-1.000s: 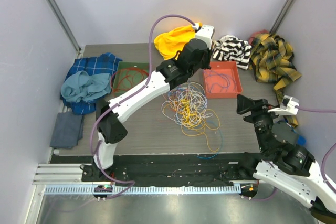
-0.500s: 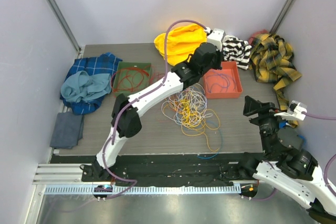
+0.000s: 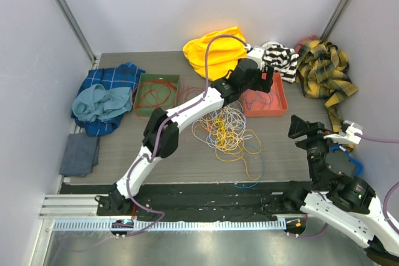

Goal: Untangle the cables

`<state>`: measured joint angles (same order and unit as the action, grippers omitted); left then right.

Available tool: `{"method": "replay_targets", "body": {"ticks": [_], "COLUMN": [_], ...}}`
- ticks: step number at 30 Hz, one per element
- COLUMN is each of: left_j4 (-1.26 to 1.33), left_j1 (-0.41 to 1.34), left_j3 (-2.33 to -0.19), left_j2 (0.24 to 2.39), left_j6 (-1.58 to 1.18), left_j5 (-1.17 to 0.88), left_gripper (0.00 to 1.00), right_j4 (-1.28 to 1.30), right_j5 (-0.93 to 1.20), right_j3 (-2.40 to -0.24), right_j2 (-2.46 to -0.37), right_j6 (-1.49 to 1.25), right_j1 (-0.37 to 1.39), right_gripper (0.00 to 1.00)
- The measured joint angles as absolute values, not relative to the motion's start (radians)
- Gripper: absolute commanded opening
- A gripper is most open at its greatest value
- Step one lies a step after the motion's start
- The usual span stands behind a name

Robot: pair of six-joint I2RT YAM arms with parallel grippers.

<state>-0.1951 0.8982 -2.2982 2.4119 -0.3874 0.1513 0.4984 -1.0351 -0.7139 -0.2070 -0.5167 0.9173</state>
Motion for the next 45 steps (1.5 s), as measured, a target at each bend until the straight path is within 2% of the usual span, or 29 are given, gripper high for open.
{"method": "replay_targets", "body": {"ticks": [7, 17, 22, 26, 32, 40, 45], "left_j4": [-0.183, -0.214, -0.293, -0.329, -0.353, -0.342, -0.352], "left_j1": [0.899, 0.996, 1.114, 1.169, 1.152, 1.145, 1.021], "left_j3": [-2.079, -1.479, -1.324, -1.116, -0.969, -0.825, -0.768], "left_j2": [2.231, 1.666, 1.648, 1.618, 1.505, 1.363, 1.278], "left_j6": [-0.388, -0.560, -0.649, -0.729, -0.832, -0.958, -1.023], "left_j5": [0.175, 0.316, 0.339, 0.340, 0.341, 0.405, 0.411], "left_gripper": [1.00, 1.00, 1.00, 1.00, 0.98, 0.94, 0.88], "right_j4": [0.503, 0.510, 0.515, 0.522, 0.605, 0.611, 0.608], "right_j5": [-1.038, -1.007, -0.973, -0.932, -0.849, -0.818, -0.764], "right_j3": [-0.714, -0.679, -0.666, -0.664, -0.663, -0.621, -0.621], "right_j2": [-0.232, -0.258, -0.332, -0.432, -0.616, -0.502, -0.638], "right_j6": [-0.517, -0.568, -0.605, -0.634, -0.728, -0.770, -0.776], "right_j1": [0.917, 0.917, 0.917, 0.917, 0.917, 0.917, 0.917], "right_gripper": [0.65, 0.65, 0.65, 0.65, 0.65, 0.64, 0.64]}}
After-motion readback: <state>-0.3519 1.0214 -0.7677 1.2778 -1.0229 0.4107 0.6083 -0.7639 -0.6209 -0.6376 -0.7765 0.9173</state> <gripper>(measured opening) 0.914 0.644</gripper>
